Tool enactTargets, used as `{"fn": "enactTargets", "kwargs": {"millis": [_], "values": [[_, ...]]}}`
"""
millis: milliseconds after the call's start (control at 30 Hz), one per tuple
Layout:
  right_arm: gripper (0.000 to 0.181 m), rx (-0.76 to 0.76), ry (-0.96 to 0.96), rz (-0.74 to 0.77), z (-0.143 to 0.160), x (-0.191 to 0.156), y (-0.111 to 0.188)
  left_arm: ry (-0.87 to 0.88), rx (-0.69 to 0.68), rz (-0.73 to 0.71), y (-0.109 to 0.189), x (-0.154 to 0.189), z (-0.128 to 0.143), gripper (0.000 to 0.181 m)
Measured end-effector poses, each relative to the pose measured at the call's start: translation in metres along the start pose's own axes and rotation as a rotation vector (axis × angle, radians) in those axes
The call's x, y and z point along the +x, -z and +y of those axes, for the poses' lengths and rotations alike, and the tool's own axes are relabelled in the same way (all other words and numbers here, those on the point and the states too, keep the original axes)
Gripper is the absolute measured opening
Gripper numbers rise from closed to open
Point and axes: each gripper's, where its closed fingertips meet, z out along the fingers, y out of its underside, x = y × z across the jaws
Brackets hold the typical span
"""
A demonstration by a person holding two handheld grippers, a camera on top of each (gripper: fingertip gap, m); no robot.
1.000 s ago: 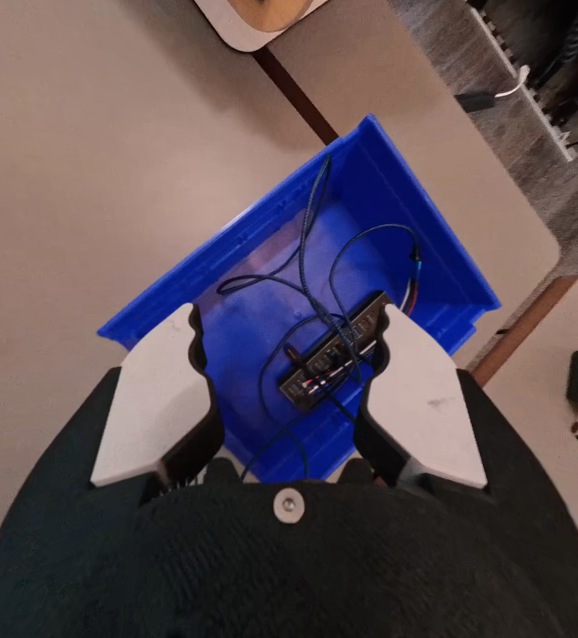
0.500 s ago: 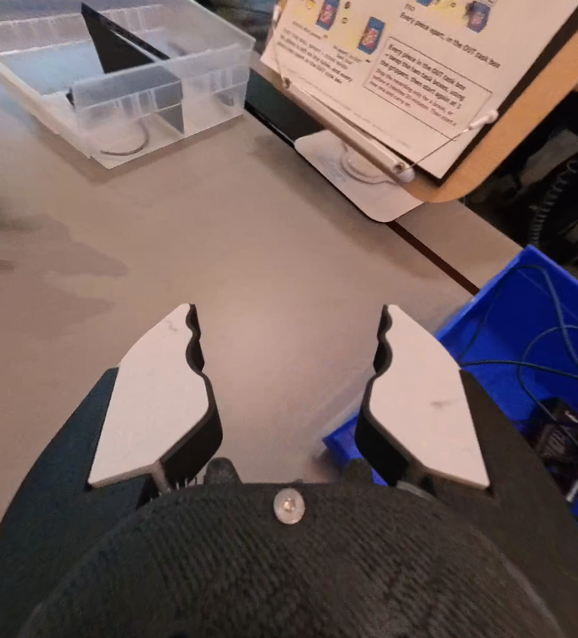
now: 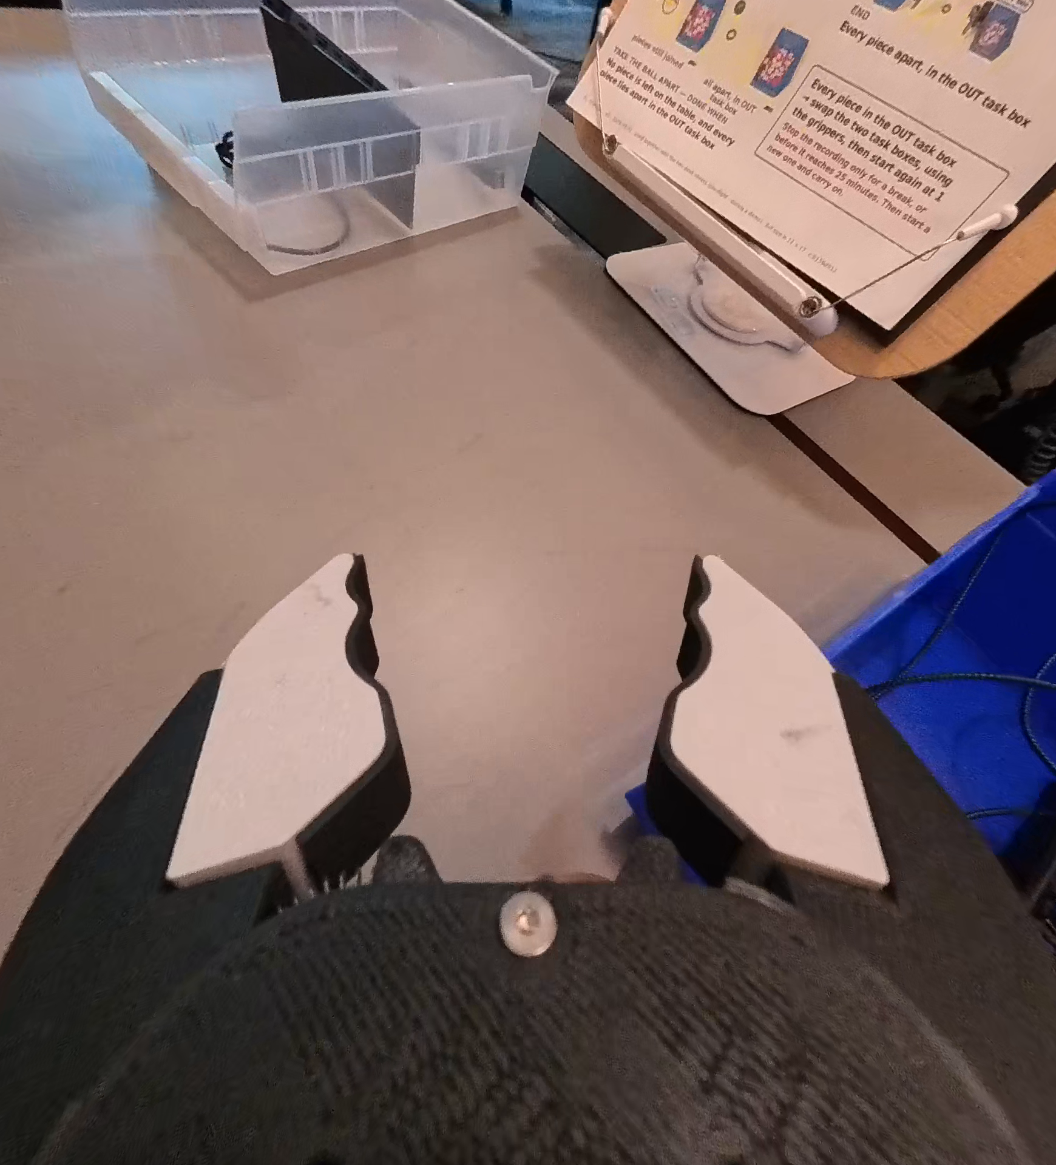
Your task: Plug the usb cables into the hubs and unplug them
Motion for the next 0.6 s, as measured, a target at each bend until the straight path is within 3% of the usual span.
{"fn": "enactTargets", "kwargs": {"millis": [67, 200, 333, 367, 433, 600], "values": [[0.094, 0.011, -0.014, -0.016, 0.001, 0.001, 0.005, 0.048, -0.095, 0.009, -0.019, -0.005, -0.004, 0.055], [0.092, 0.028, -0.043, -0.027, 0.009, 0.006, 0.006, 0.058, -0.282, -0.106, -0.042, -0.024, 0.001, 0.053], [0.091, 0.022, -0.078, -0.072, 0.016, 0.003, -0.002, 0.077, -0.361, -0.140, -0.053, -0.031, 0.004, 0.045], [0.091, 0.022, -0.081, -0.081, 0.017, 0.002, -0.004, 0.081, -0.365, -0.133, -0.055, -0.031, 0.005, 0.035], [0.091, 0.023, -0.079, -0.103, 0.016, -0.002, -0.007, 0.049, -0.354, -0.165, -0.055, -0.038, 0.004, 0.033], [0.090, 0.011, -0.085, -0.128, 0.019, -0.010, -0.017, -0.110, -0.169, -0.260, -0.036, -0.046, -0.016, 0.031]]}}
